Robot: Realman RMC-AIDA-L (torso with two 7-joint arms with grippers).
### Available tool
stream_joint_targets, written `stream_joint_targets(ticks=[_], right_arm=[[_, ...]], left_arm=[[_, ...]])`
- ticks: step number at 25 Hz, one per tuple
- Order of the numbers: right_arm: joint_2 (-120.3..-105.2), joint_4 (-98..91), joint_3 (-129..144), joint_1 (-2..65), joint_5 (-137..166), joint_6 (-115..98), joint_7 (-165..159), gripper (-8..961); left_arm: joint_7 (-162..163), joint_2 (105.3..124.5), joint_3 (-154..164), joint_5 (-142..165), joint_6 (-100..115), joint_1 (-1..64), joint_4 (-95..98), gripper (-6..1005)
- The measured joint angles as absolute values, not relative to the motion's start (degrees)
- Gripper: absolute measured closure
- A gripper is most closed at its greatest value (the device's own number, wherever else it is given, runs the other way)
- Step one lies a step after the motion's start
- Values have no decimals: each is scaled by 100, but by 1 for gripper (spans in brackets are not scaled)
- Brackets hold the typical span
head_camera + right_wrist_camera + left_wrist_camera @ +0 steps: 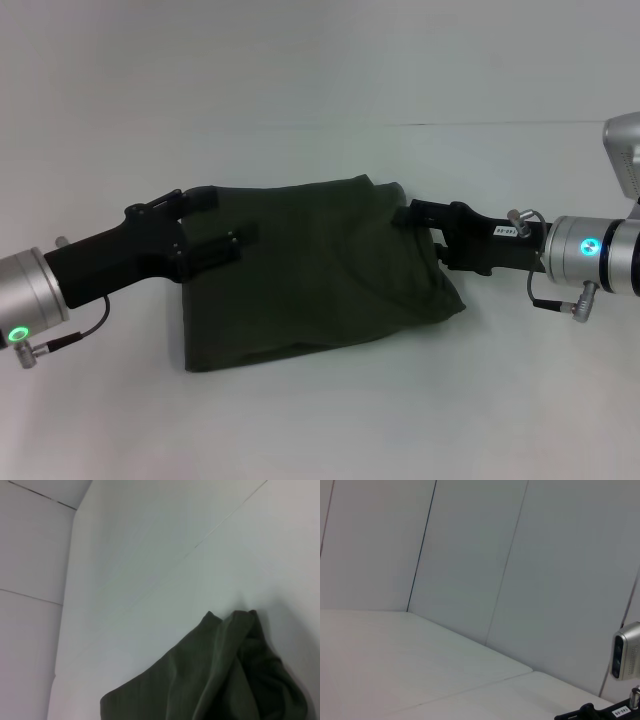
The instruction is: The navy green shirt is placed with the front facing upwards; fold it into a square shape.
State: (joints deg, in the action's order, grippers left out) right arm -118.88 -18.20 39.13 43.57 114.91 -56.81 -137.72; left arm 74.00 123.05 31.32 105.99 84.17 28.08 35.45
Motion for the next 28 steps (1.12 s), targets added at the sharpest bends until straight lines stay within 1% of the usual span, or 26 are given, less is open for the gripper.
stream_joint_targets(ticks=[6, 8, 19, 24, 28], right_arm=[[-11901, -1781, 3912, 4359, 11495, -5571, -13769, 97], [-11926, -1774, 3912, 4360, 11496, -5476, -13767, 256], [-11962, -1549, 3910, 4385, 10967, -5272, -13005, 497], [-11962, -1578, 3891, 4452, 10956, -5246, -12809, 717], [-11966, -1595, 3864, 4497, 10924, -5191, -12636, 836]], left_arm=[[7400, 12305, 3104, 10599, 8417, 2820, 3540, 156], [7400, 12305, 3102, 10599, 8418, 2821, 3540, 156], [7400, 12296, 3093, 10599, 8368, 2816, 3543, 156], [7400, 12300, 3093, 10599, 8358, 2820, 3538, 156], [7400, 12303, 3093, 10599, 8354, 2821, 3534, 156]])
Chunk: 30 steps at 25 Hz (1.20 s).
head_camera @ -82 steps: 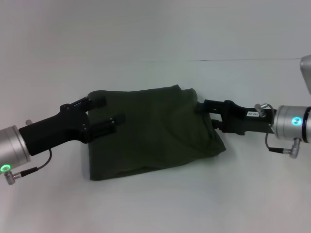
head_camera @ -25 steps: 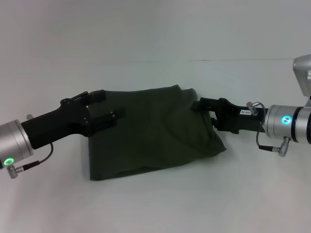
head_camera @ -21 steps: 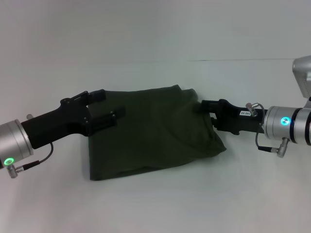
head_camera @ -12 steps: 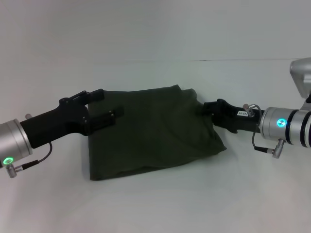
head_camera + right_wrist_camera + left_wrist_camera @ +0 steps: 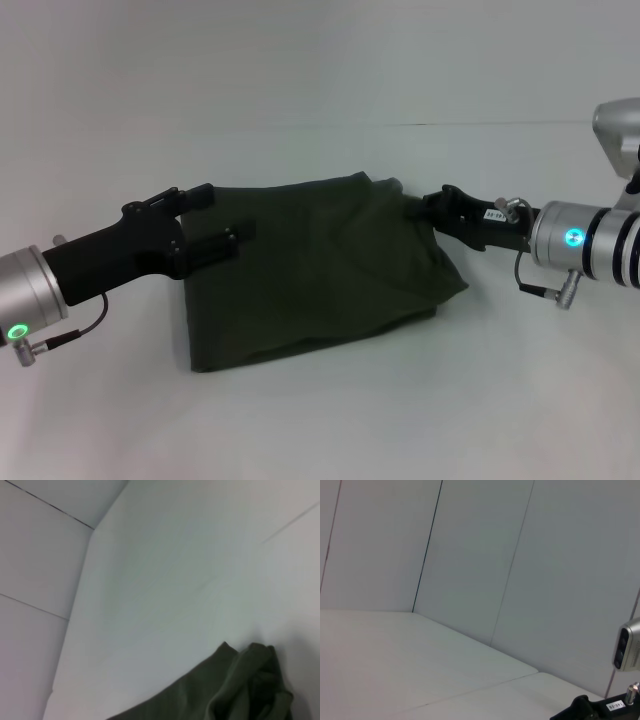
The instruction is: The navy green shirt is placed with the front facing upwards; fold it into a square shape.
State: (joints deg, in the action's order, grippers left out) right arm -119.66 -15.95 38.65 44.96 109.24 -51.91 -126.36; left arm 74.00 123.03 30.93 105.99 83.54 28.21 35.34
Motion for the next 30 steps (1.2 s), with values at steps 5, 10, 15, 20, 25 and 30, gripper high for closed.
stream_joint_targets(ticks=[5, 10, 15, 20, 25, 30], right_arm=[[-11964, -1617, 3886, 4622, 10734, -5120, -12329, 903], [-11960, -1670, 3921, 4847, 10727, -5033, -12178, 902], [-11957, -1718, 3929, 4973, 10724, -5118, -11979, 893], [-11953, -1882, 3945, 4998, 10742, -5227, -11918, 883], [-11948, -2024, 4005, 5035, 10727, -5233, -11855, 874], [-11940, -2121, 4251, 5143, 10748, -5108, -11812, 864]], left_arm=[[7400, 12305, 3084, 10591, 8267, 2826, 3520, 156], [7400, 12305, 3038, 10420, 8108, 2840, 3414, 156], [7400, 12305, 3023, 10326, 7958, 2846, 3378, 155], [7406, 12305, 3023, 10323, 7943, 2846, 3369, 155], [7411, 12305, 3023, 10319, 7937, 2873, 3363, 155], [7431, 12305, 3024, 10317, 7923, 2908, 3350, 155]])
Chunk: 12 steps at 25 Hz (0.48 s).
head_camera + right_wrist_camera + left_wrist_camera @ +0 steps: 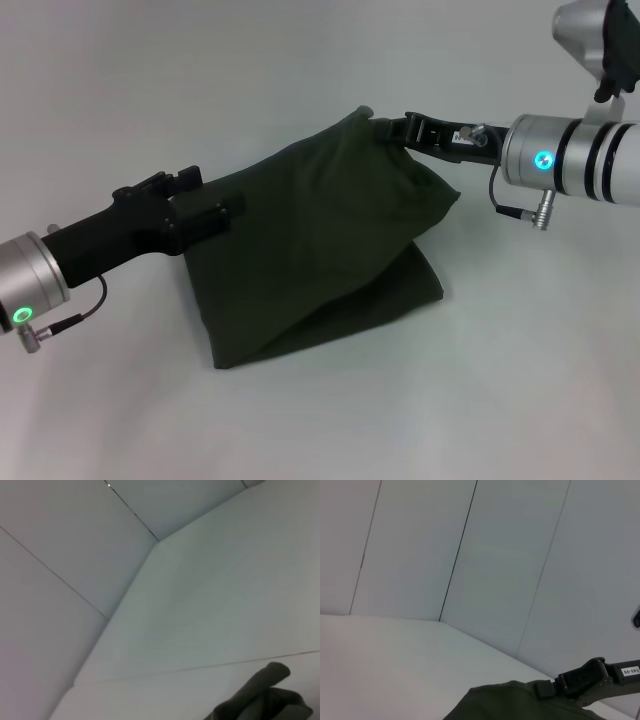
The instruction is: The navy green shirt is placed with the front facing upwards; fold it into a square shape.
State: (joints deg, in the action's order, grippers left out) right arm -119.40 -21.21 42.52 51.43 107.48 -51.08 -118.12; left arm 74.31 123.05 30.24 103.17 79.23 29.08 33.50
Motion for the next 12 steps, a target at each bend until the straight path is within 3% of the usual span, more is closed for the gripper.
stream_joint_targets(ticks=[12], right_arm=[[-11937, -1827, 4638, 4841, 10760, -4566, -11930, 841]], left_arm=[[7462, 12305, 3024, 10318, 7909, 2932, 3246, 155]])
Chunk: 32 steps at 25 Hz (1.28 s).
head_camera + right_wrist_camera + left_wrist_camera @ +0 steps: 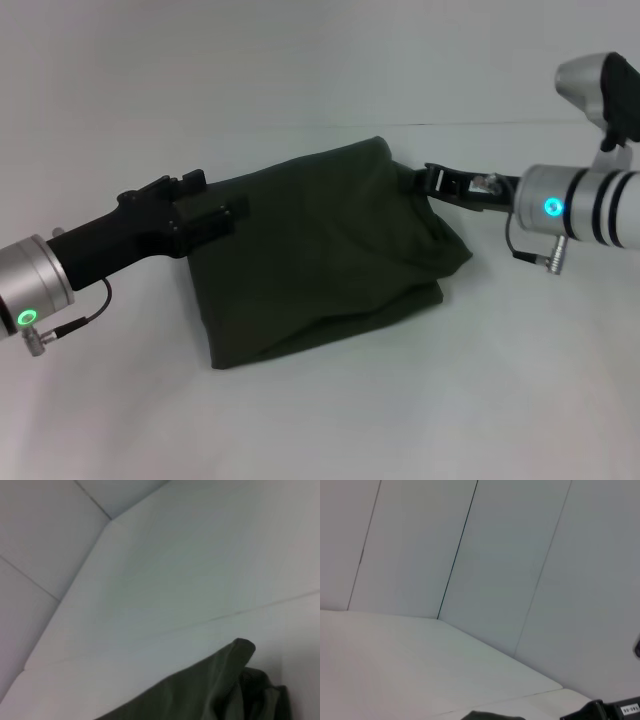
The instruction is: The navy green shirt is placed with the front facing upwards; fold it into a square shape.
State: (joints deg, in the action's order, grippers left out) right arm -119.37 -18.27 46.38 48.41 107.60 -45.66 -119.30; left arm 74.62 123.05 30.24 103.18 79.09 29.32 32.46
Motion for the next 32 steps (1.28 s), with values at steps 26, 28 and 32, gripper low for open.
stream_joint_targets(ticks=[26, 28, 32], right_arm=[[-11371, -2631, 4799, 3834, 10770, -6044, -12217, 550], [-11273, -2606, 4845, 3810, 10776, -6440, -12219, 453], [-11141, -2597, 4889, 3767, 10780, -6994, -12251, 306]], left_arm=[[7598, 12366, 3023, 10208, 7221, 3138, 3234, 156], [7607, 12366, 3024, 10203, 7212, 3137, 3234, 156], [7609, 12371, 3025, 10203, 7212, 3129, 3234, 156]])
